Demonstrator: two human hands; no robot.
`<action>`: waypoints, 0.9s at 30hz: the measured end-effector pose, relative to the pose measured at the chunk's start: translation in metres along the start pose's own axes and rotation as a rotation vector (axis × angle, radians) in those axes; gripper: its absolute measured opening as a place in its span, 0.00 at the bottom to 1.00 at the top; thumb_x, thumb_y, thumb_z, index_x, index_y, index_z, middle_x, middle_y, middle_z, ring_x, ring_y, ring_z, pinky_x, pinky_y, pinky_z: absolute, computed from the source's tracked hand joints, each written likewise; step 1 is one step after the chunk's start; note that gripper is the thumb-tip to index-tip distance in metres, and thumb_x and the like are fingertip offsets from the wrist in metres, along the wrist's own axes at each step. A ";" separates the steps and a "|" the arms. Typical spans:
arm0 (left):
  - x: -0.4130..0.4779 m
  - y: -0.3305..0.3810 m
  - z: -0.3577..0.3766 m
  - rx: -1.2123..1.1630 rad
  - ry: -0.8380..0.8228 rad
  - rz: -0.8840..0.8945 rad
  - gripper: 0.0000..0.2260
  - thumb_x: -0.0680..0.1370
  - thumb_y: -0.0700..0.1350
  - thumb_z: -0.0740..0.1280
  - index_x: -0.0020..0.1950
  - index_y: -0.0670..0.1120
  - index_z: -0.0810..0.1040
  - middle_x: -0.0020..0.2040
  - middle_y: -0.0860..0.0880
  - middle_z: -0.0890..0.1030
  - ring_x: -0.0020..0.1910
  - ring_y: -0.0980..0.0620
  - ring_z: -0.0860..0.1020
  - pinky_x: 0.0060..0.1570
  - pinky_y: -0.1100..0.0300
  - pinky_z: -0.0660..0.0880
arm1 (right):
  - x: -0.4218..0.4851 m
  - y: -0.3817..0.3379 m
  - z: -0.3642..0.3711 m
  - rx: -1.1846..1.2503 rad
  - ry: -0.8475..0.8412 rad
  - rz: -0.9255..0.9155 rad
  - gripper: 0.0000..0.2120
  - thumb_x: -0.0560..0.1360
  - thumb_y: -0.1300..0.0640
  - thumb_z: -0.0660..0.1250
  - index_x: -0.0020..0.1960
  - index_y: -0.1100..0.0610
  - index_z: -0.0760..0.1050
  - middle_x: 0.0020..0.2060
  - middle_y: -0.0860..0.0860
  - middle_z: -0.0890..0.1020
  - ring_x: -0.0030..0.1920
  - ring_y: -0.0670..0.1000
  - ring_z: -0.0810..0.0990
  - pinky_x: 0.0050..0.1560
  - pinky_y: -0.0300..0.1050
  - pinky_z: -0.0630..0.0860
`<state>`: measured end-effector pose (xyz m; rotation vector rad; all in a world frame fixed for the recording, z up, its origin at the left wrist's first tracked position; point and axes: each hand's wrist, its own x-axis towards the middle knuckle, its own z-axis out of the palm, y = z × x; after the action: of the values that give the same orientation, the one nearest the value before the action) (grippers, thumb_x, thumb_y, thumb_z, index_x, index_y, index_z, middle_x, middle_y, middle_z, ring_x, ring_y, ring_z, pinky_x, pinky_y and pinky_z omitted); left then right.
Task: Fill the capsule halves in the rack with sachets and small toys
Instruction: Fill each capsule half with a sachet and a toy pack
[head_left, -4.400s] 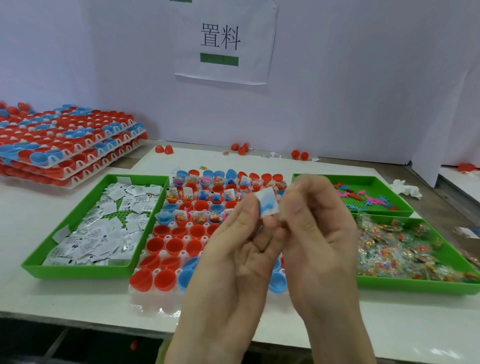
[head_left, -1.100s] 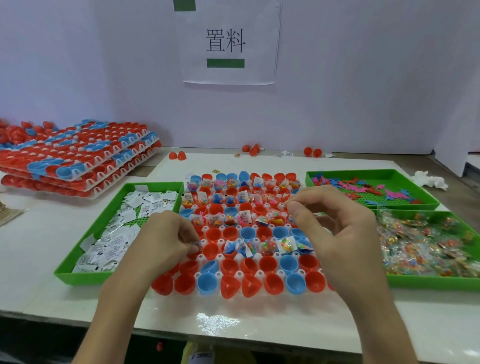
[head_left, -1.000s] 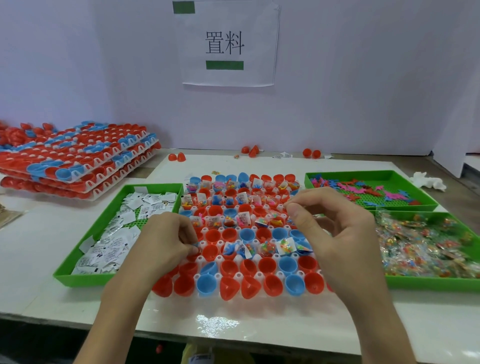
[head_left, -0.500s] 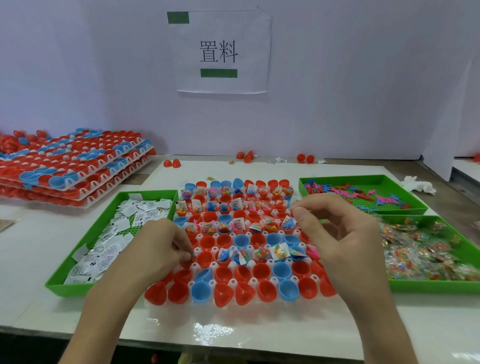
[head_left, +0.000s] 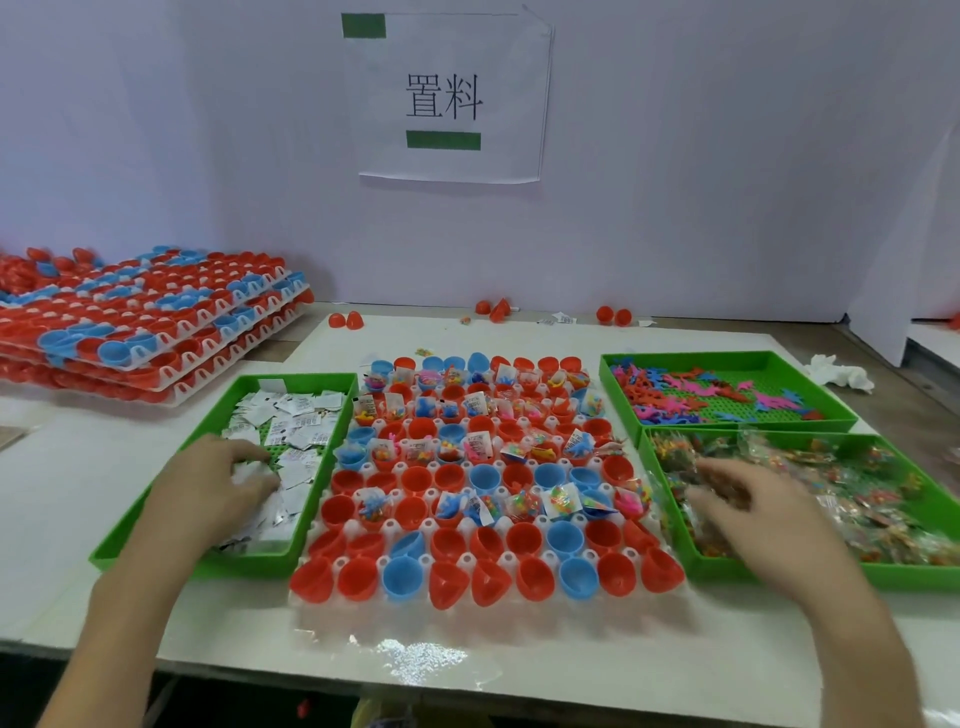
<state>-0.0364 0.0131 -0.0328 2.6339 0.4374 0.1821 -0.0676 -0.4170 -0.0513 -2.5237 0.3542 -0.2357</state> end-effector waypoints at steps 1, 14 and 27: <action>-0.001 -0.002 0.002 -0.020 0.042 -0.003 0.05 0.74 0.43 0.75 0.50 0.48 0.85 0.58 0.41 0.81 0.51 0.44 0.77 0.54 0.50 0.73 | 0.000 0.000 0.003 -0.098 -0.040 0.005 0.18 0.77 0.48 0.70 0.66 0.46 0.77 0.65 0.50 0.78 0.64 0.56 0.75 0.66 0.59 0.71; 0.004 -0.012 0.010 -0.235 0.129 0.003 0.09 0.73 0.35 0.74 0.48 0.49 0.83 0.37 0.48 0.81 0.38 0.51 0.77 0.38 0.57 0.69 | -0.005 -0.007 0.010 0.250 0.188 0.035 0.08 0.73 0.56 0.75 0.40 0.43 0.82 0.39 0.41 0.84 0.40 0.49 0.82 0.45 0.53 0.81; 0.005 -0.015 0.013 -0.247 0.209 -0.021 0.08 0.75 0.36 0.72 0.39 0.49 0.84 0.39 0.54 0.81 0.39 0.56 0.76 0.37 0.57 0.68 | -0.005 -0.009 0.008 0.641 0.420 0.010 0.09 0.74 0.61 0.71 0.40 0.48 0.82 0.41 0.46 0.84 0.47 0.52 0.82 0.50 0.54 0.78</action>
<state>-0.0333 0.0219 -0.0512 2.3759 0.4778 0.4769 -0.0690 -0.4046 -0.0531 -1.8284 0.3785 -0.7509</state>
